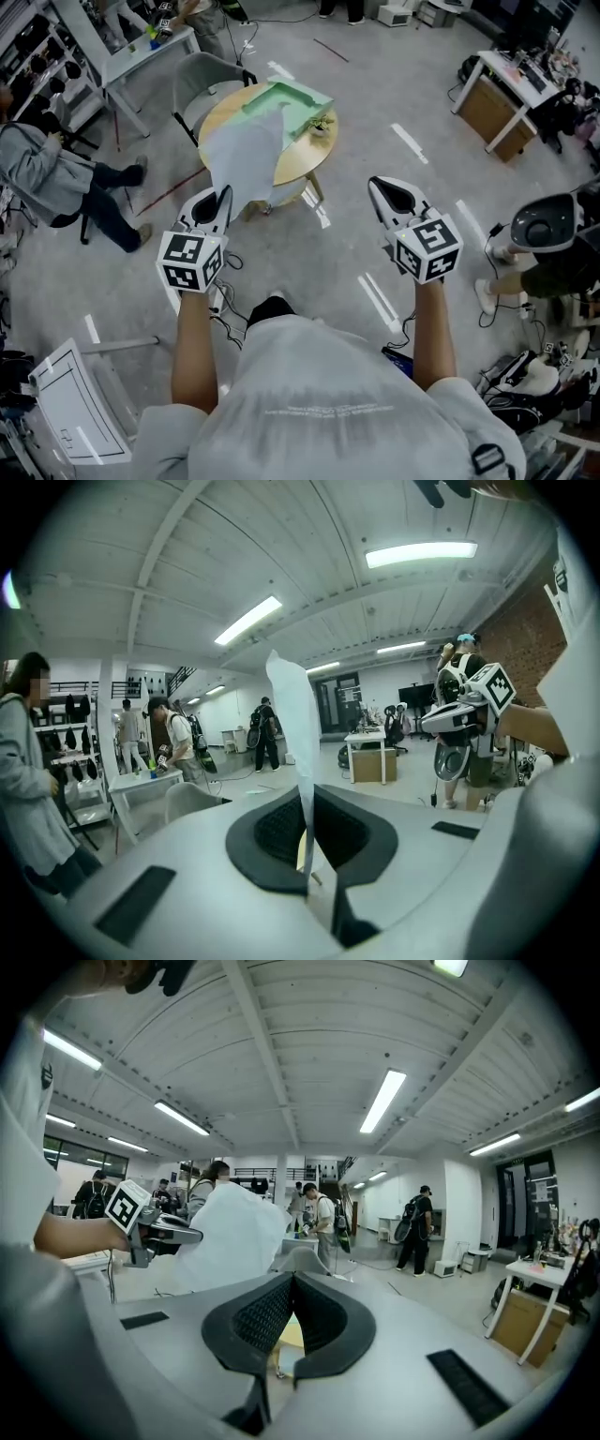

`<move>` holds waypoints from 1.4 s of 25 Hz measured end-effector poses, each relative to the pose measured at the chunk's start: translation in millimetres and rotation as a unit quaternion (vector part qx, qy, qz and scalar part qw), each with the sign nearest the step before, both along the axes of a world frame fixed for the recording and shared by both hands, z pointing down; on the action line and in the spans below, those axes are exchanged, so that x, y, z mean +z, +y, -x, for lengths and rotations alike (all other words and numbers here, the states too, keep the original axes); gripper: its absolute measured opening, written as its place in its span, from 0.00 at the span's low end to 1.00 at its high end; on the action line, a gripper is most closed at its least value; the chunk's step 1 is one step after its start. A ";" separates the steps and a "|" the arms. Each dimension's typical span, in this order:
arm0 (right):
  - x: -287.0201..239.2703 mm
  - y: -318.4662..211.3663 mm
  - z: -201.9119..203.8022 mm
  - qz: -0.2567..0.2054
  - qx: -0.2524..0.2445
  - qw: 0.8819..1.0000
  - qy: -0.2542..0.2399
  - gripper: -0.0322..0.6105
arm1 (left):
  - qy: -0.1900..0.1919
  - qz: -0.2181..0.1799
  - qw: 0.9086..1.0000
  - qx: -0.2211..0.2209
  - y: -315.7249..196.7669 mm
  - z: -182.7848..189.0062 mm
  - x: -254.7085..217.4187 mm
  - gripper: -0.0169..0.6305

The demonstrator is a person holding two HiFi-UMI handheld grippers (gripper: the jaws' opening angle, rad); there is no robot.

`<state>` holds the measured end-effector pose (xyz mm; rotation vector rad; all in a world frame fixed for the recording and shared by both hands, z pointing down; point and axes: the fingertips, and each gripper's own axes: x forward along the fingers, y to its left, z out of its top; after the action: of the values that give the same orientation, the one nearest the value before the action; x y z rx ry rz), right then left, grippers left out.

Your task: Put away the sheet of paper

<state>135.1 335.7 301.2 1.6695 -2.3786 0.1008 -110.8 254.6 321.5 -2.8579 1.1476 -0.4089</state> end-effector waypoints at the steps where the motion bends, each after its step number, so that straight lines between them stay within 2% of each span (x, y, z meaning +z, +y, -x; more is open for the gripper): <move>1: 1.2 -3.0 -2.7 0.000 -0.001 1.000 0.000 0.09 | 0.000 0.001 1.000 0.000 -3.4 -3.6 0.6 0.05; 10: 18.1 -61.5 -17.6 0.016 -0.010 1.000 -0.007 0.09 | 0.011 0.004 1.000 0.003 -58.0 -29.3 13.3 0.05; 23: 29.6 -240.5 -25.3 0.045 -0.008 0.999 -0.003 0.09 | 0.010 0.026 1.000 -0.008 -236.3 -27.6 33.0 0.05; 28: 32.1 -304.8 -25.7 0.056 -0.007 0.998 0.003 0.09 | 0.022 0.043 0.999 -0.010 -302.2 -28.0 37.9 0.05; 35: 40.3 -368.1 -30.4 0.073 0.003 0.997 0.012 0.09 | 0.043 0.061 0.997 -0.007 -371.0 -32.1 48.3 0.05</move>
<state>165.5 -32.4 341.5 1.6026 -2.2893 0.2489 -78.7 -116.4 369.7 -3.0006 1.1960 -0.3728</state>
